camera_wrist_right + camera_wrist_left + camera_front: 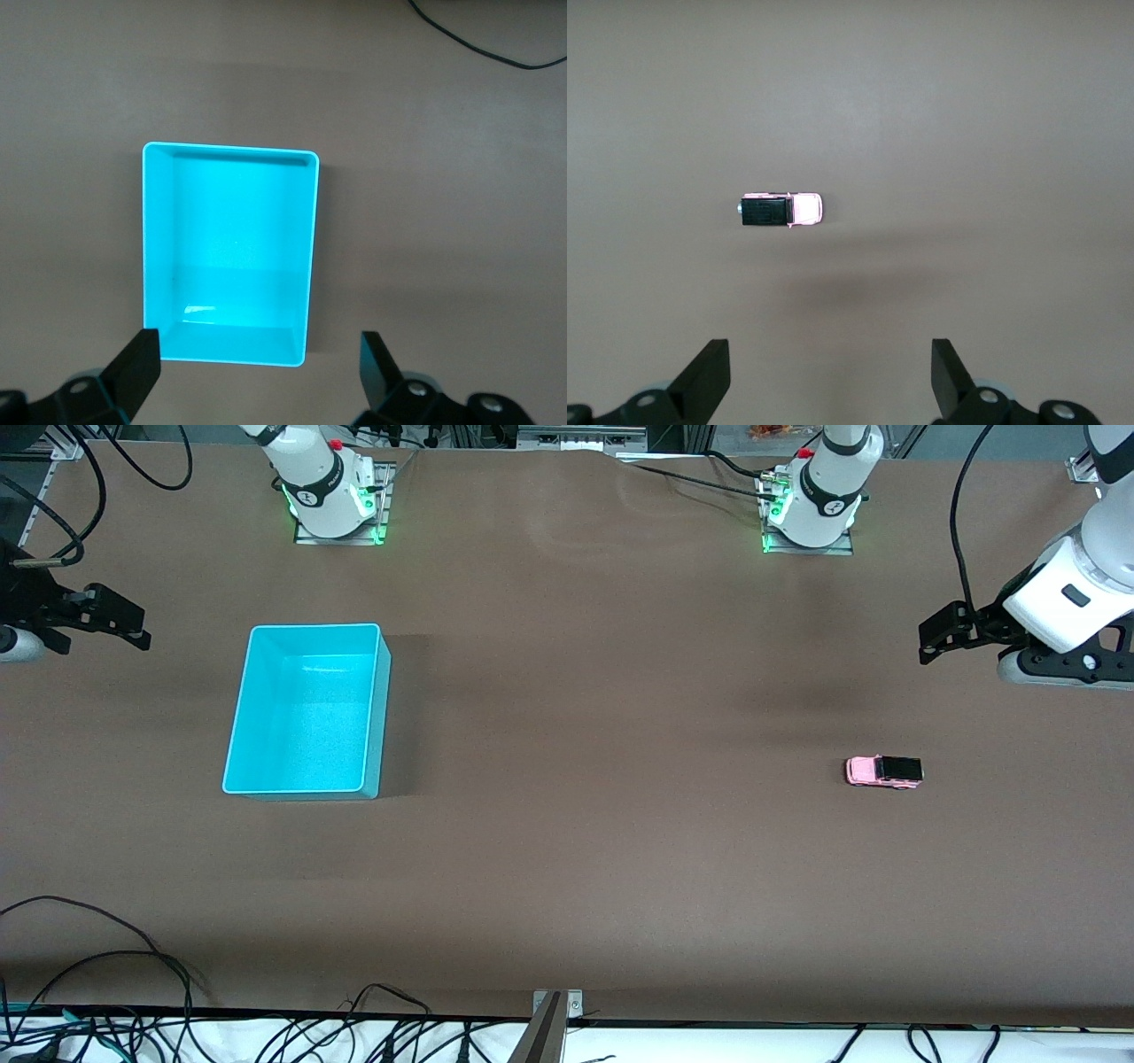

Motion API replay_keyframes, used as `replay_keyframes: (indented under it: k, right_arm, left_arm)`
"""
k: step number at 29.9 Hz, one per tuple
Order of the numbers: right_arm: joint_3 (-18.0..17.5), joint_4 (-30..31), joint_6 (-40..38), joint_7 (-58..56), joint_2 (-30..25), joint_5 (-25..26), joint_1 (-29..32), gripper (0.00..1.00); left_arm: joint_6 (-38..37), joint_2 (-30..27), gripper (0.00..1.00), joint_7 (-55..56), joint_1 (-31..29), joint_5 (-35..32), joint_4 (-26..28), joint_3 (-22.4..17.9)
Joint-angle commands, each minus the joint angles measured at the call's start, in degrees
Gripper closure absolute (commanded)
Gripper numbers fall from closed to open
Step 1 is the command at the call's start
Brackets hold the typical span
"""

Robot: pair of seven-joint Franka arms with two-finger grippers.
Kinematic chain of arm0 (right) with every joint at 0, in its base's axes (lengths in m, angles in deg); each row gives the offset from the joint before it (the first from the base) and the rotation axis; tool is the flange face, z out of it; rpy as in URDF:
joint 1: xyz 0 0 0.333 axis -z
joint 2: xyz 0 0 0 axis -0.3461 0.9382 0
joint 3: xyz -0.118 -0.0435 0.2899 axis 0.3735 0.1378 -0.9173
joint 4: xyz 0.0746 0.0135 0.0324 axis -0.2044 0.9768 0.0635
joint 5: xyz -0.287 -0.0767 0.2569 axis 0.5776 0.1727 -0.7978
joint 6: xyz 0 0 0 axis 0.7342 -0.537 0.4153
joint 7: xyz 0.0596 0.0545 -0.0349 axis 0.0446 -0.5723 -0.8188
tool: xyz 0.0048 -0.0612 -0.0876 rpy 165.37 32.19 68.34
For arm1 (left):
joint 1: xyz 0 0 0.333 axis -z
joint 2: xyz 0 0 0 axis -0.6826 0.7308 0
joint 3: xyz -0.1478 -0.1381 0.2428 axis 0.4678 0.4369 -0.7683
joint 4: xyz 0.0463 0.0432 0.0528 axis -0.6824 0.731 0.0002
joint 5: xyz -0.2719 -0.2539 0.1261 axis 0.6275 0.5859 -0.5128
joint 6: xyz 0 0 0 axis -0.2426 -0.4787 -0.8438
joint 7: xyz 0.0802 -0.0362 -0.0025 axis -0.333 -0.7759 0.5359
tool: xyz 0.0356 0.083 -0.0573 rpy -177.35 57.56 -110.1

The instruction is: Wind and store pink jeep toy

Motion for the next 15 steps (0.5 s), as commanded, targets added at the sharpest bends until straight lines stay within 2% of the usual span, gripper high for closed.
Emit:
replay_keyframes:
  k: [1, 7, 8, 15]
  right_arm:
    - [-0.5, 0.8, 0.1, 0.2, -0.8, 0.8, 0.7, 0.0]
    - [-0.5, 0.8, 0.1, 0.2, -0.8, 0.8, 0.7, 0.0]
    - [-0.6, 0.8, 0.1, 0.2, -0.8, 0.8, 0.7, 0.0]
    - [-0.5, 0.8, 0.1, 0.2, -0.8, 0.8, 0.7, 0.0]
  left_arm:
    - [-1.2, 0.7, 0.0, -10.3, -0.6, -1.6, -1.5, -0.1]
    - [-0.6, 3.2, 0.0, -25.2, -2.7, -2.2, -1.5, -0.2]
    - [-0.6, 5.5, 0.0, -31.6, -3.7, -2.3, -1.5, -0.2]
    - [1.5, 7.7, 0.0, -40.6, -4.5, -2.4, -1.4, -0.2]
